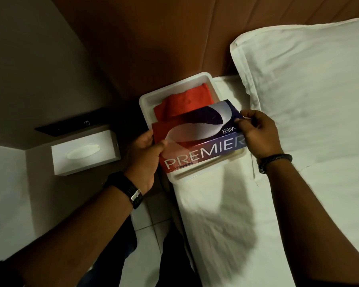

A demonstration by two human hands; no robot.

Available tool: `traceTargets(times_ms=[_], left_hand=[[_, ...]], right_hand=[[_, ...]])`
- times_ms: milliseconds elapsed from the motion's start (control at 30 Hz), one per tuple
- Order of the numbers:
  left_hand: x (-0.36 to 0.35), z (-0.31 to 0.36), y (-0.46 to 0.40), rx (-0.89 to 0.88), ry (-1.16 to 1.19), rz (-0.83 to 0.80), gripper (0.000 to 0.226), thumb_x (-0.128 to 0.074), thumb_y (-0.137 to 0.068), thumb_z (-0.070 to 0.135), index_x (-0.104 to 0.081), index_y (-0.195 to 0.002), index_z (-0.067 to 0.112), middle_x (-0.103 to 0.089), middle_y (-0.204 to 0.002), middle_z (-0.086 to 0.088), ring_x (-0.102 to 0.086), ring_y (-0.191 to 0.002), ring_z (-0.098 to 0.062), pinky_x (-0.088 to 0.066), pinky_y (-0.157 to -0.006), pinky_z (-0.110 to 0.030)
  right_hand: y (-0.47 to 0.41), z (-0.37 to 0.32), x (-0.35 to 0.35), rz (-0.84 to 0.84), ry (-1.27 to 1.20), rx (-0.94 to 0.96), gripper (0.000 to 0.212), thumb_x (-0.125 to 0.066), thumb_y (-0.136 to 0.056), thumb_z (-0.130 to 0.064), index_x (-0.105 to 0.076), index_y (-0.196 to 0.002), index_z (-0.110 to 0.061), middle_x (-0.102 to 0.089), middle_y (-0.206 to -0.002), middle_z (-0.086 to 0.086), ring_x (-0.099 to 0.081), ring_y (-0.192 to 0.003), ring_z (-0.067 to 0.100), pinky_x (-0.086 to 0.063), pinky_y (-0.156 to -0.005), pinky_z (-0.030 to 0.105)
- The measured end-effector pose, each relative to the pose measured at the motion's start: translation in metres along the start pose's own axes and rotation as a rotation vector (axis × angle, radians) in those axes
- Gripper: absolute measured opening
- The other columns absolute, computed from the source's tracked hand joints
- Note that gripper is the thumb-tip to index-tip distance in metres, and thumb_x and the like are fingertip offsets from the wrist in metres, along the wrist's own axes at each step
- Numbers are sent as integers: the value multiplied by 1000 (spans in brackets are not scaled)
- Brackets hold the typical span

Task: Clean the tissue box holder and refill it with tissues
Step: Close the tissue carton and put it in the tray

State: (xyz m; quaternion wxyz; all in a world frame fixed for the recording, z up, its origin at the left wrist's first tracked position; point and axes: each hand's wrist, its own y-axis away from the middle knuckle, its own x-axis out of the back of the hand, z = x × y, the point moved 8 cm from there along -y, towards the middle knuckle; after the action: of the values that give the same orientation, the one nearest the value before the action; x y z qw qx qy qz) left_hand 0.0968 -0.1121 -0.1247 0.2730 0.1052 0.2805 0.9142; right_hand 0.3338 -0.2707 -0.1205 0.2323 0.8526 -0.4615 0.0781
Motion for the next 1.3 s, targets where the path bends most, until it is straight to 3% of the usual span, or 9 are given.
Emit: traceTargets(times_ms=[167, 267, 533, 667, 800, 900, 1067, 1200, 1300], left_hand=[[-9, -21, -7, -27, -114, -37, 42, -54, -90, -4, -58, -120, 25, -66, -108, 11, -63, -97, 0, -53, -82, -28], [-12, -36, -11, -3, -242, -41, 49, -57, -91, 2, -49, -136, 21, -61, -127, -1, -58, -116, -17, -49, -98, -44], [0, -32, -19, -111, -338, 32, 58, -65, -88, 11, -43, -140, 26, -57, -134, -3, -54, -122, -21, -51, -97, -46], [-3, -41, -22, -104, -348, -9, 63, -64, -88, 6, -39, -142, 24, -55, -135, -5, -54, -122, -21, -50, -98, -47], [-11, -55, -25, -110, -374, -74, 74, -64, -84, -3, -31, -144, 26, -54, -126, 4, -55, -115, -13, -51, -90, -33], [-14, -61, -31, -82, -418, -127, 87, -66, -84, -1, -16, -149, 30, -49, -121, 7, -50, -112, -9, -52, -83, -32], [-10, -67, -48, -45, -652, -133, 96, -69, -83, 10, -3, -152, 26, -35, -147, -12, -43, -131, -32, -48, -96, -56], [-8, -66, -52, -141, -892, -91, 97, -69, -85, 24, 1, -152, 19, -30, -143, -15, -48, -123, -32, -45, -97, -39], [-4, -71, -52, -171, -915, -117, 96, -66, -87, 30, 6, -151, 23, -28, -143, -16, -48, -122, -33, -44, -99, -40]], right_hand=[[2, 34, -7, -44, 73, -30, 41, -62, -83, -10, -61, -124, -15, -71, -108, 4, -67, -98, 20, -54, -92, 42], [5, 48, -6, -22, 90, -12, 38, -59, -88, -10, -61, -126, -14, -68, -115, 4, -65, -105, 20, -52, -96, 40], [6, 44, -9, 50, 71, 125, 40, -57, -92, -5, -55, -132, -8, -60, -119, -2, -56, -108, 9, -41, -82, -2], [9, 54, -12, 46, 156, 135, 42, -56, -93, -5, -52, -135, -6, -60, -131, 9, -56, -116, 17, -42, -93, 10], [9, 54, -23, 50, 492, 256, 40, -56, -87, -3, -60, -126, -7, -64, -115, 18, -58, -106, 36, -45, -90, 33], [11, 61, -23, 111, 591, 240, 40, -58, -86, -4, -60, -126, -8, -56, -114, 22, -53, -102, 40, -39, -85, 30], [12, 67, -26, 141, 595, 226, 41, -58, -88, -5, -59, -128, -12, -52, -112, 20, -50, -101, 39, -38, -80, 30], [15, 67, -27, 171, 595, 206, 44, -58, -87, -6, -58, -130, -14, -51, -114, 20, -48, -103, 40, -43, -84, 39], [19, 63, -28, 174, 591, 170, 43, -59, -88, -9, -58, -130, -14, -51, -117, 20, -48, -107, 40, -40, -89, 38]])
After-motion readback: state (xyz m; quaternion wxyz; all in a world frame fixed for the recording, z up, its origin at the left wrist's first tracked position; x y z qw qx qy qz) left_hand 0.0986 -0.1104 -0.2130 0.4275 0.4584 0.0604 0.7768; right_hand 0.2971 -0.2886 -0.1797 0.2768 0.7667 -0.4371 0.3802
